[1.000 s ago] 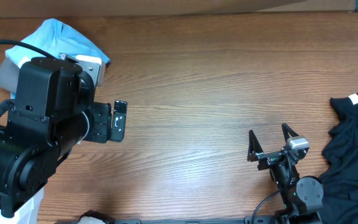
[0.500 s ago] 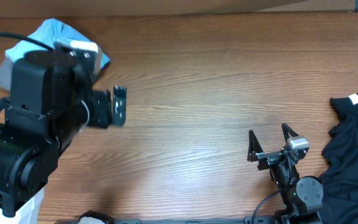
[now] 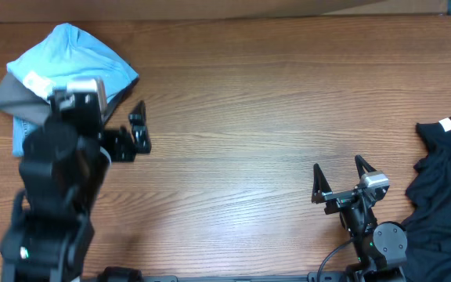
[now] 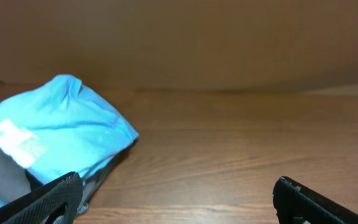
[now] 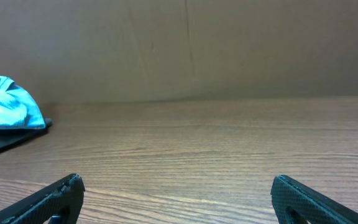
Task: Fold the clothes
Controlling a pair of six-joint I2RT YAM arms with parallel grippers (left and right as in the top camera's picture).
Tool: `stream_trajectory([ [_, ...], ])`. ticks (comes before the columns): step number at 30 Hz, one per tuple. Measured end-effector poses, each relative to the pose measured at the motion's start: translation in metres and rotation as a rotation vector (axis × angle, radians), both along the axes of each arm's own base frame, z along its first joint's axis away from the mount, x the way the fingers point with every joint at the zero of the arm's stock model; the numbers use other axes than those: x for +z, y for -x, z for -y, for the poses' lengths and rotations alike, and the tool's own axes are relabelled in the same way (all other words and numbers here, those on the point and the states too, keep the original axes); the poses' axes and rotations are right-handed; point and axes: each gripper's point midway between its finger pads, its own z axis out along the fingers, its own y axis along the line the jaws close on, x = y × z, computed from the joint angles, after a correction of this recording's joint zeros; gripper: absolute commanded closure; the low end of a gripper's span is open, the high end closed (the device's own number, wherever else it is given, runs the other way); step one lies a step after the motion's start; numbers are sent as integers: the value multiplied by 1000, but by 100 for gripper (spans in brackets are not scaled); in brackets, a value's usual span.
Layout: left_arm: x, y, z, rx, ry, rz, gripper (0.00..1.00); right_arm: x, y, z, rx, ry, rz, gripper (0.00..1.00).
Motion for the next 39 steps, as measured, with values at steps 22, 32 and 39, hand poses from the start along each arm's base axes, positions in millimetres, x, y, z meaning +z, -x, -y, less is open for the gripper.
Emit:
stream_trajectory([
  [22, -108, 61, -19, 58, 42, 378, 0, 0, 0, 0, 0, 0, 0, 0],
  [32, -155, 41, -16, 54, 51, 410, 0, 0, 0, 0, 0, 0, 0, 0],
  [39, -197, 37, -12, 33, 43, 299, 0, 0, 0, 0, 0, -1, 0, 0],
])
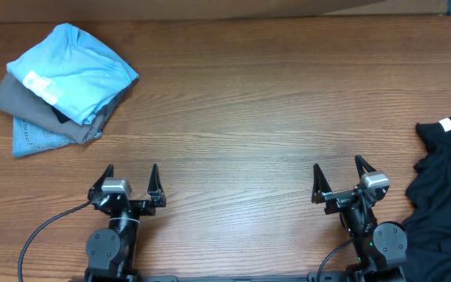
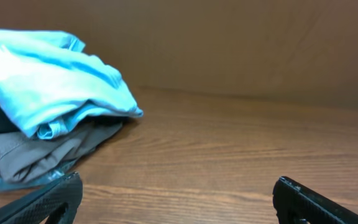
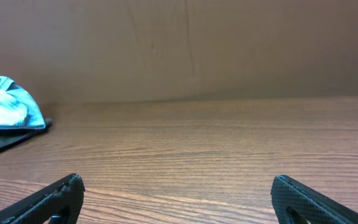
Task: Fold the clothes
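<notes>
A stack of folded clothes lies at the table's far left: a light blue shirt point(image 1: 73, 69) on top, a grey garment point(image 1: 23, 100) under it and a denim piece point(image 1: 34, 139) at the bottom. The same stack point(image 2: 42, 118) shows in the left wrist view, and its blue edge point(image 3: 5, 112) in the right wrist view. A crumpled black garment point(image 1: 445, 184) with a white tag lies at the right edge. My left gripper point(image 1: 129, 174) sits open near the front edge, well short of the stack. My right gripper point(image 1: 339, 171) is open beside the black garment, holding nothing.
The wooden table point(image 1: 257, 117) runs wide between the two clothing heaps. A brown wall point(image 3: 229, 43) stands along the far edge. A cable point(image 1: 41, 231) loops from the left arm's base at the front.
The left arm has come back from beside the folded stack to its base near the front edge, still open. The stack now lies fully uncovered. The right arm is unmoved.
</notes>
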Controlling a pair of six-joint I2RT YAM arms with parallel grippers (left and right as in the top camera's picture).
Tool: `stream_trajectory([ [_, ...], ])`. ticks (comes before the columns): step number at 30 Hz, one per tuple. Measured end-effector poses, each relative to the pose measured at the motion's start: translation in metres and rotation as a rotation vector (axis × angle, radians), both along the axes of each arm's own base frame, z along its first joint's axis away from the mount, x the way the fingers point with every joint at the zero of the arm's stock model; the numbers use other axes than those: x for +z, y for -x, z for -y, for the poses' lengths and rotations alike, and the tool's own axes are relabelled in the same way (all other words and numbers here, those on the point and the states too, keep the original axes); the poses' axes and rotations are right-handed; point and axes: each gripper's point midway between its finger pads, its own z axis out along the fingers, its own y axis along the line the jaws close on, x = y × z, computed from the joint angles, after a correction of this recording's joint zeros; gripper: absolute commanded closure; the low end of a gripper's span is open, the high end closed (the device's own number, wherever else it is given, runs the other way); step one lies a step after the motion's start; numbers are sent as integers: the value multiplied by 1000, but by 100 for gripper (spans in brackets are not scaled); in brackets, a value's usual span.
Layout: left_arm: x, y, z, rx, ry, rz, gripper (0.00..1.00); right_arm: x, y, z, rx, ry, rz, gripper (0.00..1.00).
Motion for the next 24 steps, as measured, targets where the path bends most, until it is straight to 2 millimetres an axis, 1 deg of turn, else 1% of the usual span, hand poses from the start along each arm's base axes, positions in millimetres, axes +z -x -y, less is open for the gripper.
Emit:
stream_trajectory([
  [4, -4, 0, 0, -1, -2, -16, 0, 0, 0, 0, 0, 0, 0, 0],
  [24, -4, 0, 0, -1, -2, -17, 0, 0, 0, 0, 0, 0, 0, 0],
])
